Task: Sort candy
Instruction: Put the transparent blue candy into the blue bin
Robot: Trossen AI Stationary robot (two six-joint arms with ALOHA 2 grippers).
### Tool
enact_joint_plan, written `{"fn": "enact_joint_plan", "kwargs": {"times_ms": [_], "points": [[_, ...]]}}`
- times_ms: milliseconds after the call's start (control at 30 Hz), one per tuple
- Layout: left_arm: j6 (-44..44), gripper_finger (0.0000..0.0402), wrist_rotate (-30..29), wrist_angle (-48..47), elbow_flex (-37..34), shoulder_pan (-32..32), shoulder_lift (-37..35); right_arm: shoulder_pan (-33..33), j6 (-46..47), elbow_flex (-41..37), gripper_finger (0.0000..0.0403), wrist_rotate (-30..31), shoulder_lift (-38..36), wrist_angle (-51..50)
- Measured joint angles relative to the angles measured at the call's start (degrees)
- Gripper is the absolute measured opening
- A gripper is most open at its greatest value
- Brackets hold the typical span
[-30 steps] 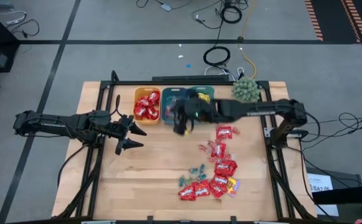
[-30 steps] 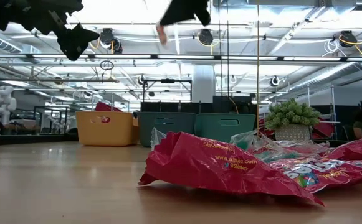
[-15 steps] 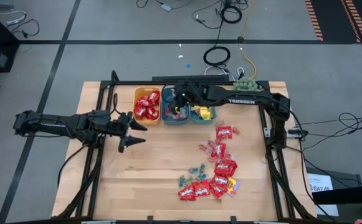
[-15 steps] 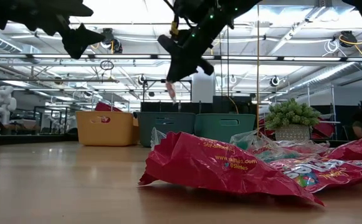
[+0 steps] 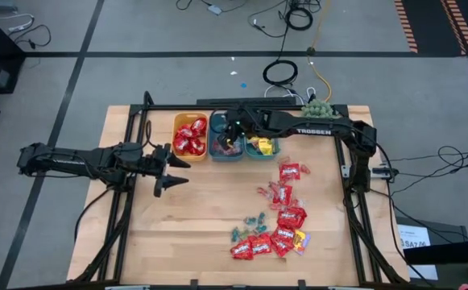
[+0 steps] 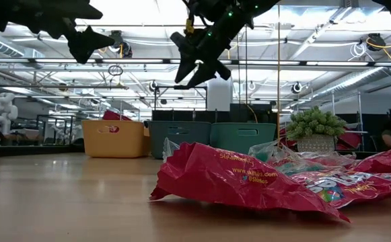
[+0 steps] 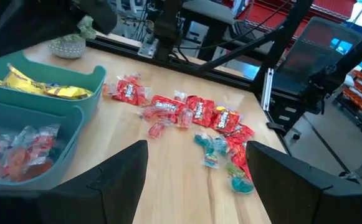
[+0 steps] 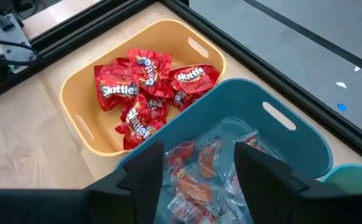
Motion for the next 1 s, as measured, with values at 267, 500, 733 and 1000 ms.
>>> {"fn": "enact_joint_plan", "kwargs": {"times_ms": [267, 500, 733, 1000], "points": [[-0.54, 0.0328, -4.18, 0.90, 0.00, -0.01, 0.00, 0.80, 7.45, 0.02, 0.0191, -9.25, -4.41, -14.15], [-0.52, 0.0385, -4.33, 1.72, 0.02, -0.01, 0.00, 8.51, 9.16, 0.02, 0.0166, 6.43, -10.52, -26.71], [-3.32, 0.0391, -4.23, 3.25, 0.02, -0.01, -0.01, 18.81, 19.47, -8.69, 0.0143, 11.76, -20.37, -30.62], [-9.61, 0.0391, -4.46, 6.10, 0.02, -0.01, 0.00, 32.53, 44.66, -30.89, 0.0126, 14.48, -35.20, -21.27]]}}
